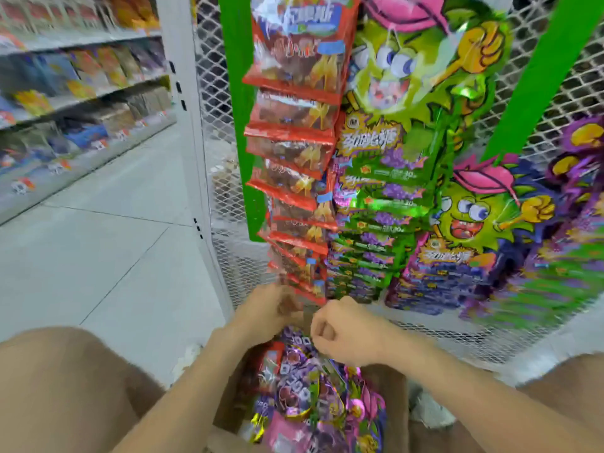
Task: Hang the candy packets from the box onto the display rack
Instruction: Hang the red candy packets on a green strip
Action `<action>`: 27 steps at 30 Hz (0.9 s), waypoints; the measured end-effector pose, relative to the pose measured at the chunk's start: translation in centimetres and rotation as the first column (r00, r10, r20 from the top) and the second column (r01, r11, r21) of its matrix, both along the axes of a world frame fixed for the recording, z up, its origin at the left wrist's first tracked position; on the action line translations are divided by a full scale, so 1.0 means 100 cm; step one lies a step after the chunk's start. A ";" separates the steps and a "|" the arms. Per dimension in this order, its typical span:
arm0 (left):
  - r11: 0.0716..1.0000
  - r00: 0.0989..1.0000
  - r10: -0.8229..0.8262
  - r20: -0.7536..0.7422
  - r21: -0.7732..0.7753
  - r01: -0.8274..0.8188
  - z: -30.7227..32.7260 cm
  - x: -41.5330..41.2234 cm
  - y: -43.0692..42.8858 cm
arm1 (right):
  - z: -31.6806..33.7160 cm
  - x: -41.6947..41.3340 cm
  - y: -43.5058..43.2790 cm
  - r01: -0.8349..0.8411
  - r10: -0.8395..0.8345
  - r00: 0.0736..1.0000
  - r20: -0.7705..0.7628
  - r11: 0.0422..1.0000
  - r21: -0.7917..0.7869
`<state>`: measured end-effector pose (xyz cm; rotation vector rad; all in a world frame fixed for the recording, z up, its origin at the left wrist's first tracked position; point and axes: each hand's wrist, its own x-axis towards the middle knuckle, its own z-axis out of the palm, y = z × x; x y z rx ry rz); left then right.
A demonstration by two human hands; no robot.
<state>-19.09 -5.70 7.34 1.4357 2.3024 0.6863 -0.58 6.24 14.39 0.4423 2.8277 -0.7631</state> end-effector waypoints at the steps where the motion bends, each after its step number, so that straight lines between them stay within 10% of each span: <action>1: 0.992 0.999 -0.023 0.034 -0.120 0.027 -0.033 -0.003 0.001 | -0.019 0.003 0.005 -0.013 0.013 0.997 0.082 1.000 -0.009; 15: 0.700 0.953 0.301 0.005 -0.680 -0.218 -0.275 0.036 -0.012 | -0.179 0.004 0.036 -0.156 0.090 0.891 0.445 0.981 0.114; 27: 0.801 0.880 0.465 -0.099 -0.375 -0.466 -0.247 0.032 -0.021 | -0.204 -0.014 0.010 -0.275 0.211 0.836 0.506 0.960 0.055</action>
